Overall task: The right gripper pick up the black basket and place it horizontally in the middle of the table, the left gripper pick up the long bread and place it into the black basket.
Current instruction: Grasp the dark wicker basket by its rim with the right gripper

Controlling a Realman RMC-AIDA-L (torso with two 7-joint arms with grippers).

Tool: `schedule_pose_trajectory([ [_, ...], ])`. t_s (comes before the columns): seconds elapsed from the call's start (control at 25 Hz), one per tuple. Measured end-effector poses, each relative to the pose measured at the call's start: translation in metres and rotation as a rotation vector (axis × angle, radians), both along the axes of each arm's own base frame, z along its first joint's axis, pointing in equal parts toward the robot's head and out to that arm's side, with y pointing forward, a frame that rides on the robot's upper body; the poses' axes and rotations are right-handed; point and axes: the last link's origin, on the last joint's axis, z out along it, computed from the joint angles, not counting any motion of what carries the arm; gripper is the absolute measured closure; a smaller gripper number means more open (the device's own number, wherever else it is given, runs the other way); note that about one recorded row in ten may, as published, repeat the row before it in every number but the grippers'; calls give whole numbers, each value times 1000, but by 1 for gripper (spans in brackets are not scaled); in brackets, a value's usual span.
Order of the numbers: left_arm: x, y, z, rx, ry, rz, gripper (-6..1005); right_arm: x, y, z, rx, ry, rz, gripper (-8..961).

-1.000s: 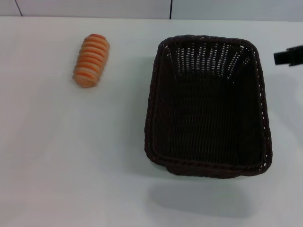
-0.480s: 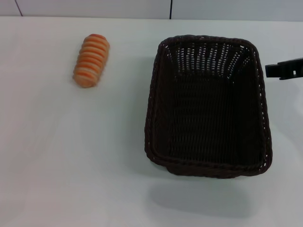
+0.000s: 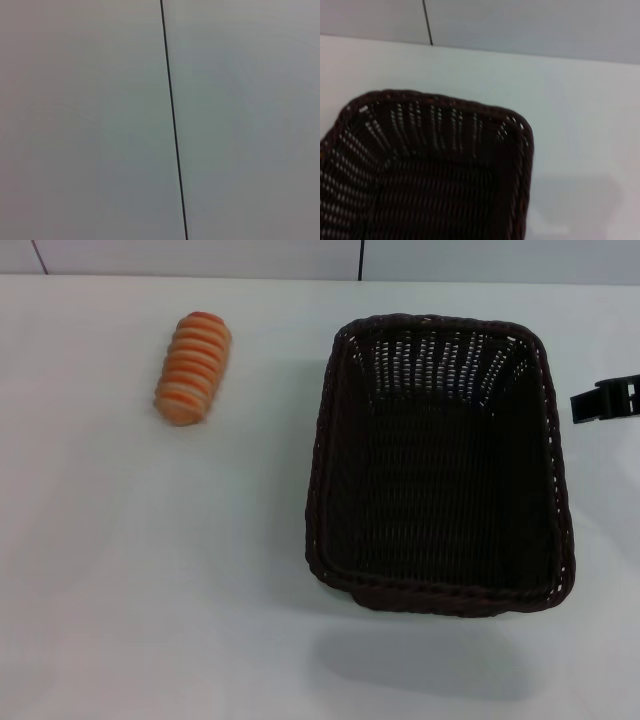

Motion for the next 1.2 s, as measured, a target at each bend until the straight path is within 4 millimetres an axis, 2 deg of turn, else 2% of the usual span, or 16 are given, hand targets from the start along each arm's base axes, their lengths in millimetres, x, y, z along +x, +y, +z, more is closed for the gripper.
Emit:
schedule_pose_trajectory([
  [0.2, 2, -1, -1, -2, 17, -7, 199, -5, -1, 5, -17, -11, -53, 387],
  [0.4, 2, 1, -3, -7, 50, -7, 201, -10, 0, 0, -49, -8, -80, 392],
  [0.6, 2, 1, -4, -14, 58, -6, 202, 5, -1, -10, -74, -14, -138, 397],
  [1.2, 4, 4, -7, -17, 64, -14, 207, -2, 4, -24, -78, -16, -72, 411],
])
